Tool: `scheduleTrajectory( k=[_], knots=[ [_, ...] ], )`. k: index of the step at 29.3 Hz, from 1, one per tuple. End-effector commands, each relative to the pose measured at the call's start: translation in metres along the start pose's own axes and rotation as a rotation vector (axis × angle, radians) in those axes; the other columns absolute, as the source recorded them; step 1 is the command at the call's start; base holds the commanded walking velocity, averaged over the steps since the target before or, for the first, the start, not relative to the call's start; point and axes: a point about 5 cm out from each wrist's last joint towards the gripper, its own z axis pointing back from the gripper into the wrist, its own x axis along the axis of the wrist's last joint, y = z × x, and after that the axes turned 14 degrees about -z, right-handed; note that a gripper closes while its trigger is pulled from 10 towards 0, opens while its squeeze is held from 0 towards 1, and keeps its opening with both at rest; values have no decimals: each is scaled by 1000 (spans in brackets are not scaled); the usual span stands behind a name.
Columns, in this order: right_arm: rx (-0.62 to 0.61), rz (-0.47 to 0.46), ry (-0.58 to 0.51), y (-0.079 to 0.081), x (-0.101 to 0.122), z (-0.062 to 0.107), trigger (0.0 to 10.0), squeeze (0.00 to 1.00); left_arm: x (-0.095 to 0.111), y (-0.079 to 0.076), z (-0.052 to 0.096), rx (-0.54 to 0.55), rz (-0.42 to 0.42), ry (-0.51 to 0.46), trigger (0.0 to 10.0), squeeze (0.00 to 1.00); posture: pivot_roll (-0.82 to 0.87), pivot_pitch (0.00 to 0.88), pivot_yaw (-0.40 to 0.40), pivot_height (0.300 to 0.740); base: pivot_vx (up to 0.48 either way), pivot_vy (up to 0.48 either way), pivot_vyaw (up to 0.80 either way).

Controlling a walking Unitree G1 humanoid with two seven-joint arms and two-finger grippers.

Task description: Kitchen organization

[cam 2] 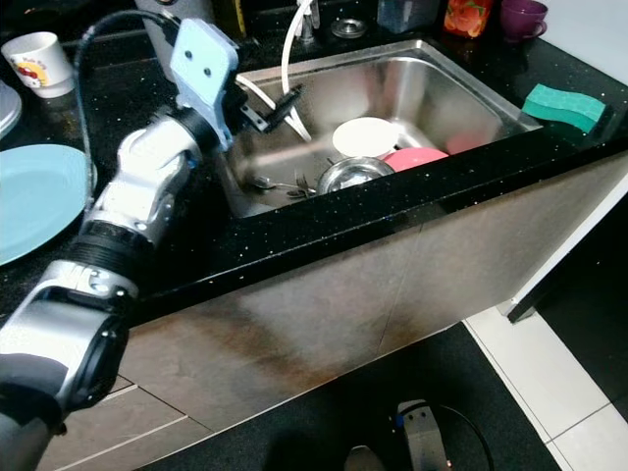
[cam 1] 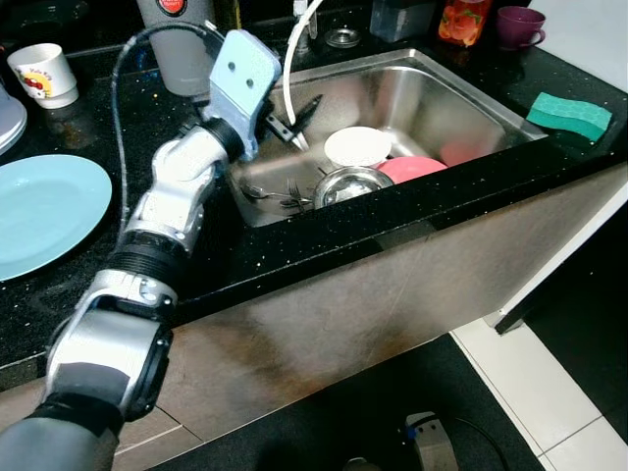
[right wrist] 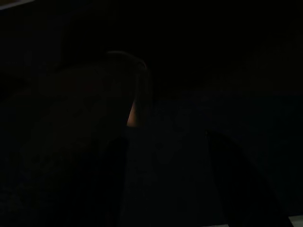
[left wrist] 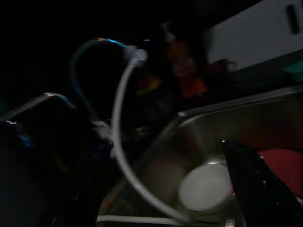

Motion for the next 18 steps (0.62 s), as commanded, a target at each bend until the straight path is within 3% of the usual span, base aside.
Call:
scheduleTrajectory(
  k=[1,8,12,18],
  knots=[
    [1,-22,15,0,-7,1,10000,0,-8,1,7,13,-42,47,10000,0,8,166,52,740,0,0,0],
    [4,-15,18,-1,-6,1,10000,0,-17,4,19,75,-78,107,10000,0,9,165,30,740,0,0,0],
    [6,-14,20,-2,-6,1,10000,0,-22,7,28,132,-55,134,10000,0,8,148,28,740,0,0,0],
    [7,-13,25,-1,-9,1,10000,0,-30,-5,37,223,114,150,10000,0,9,122,38,740,0,0,0]
  ],
)
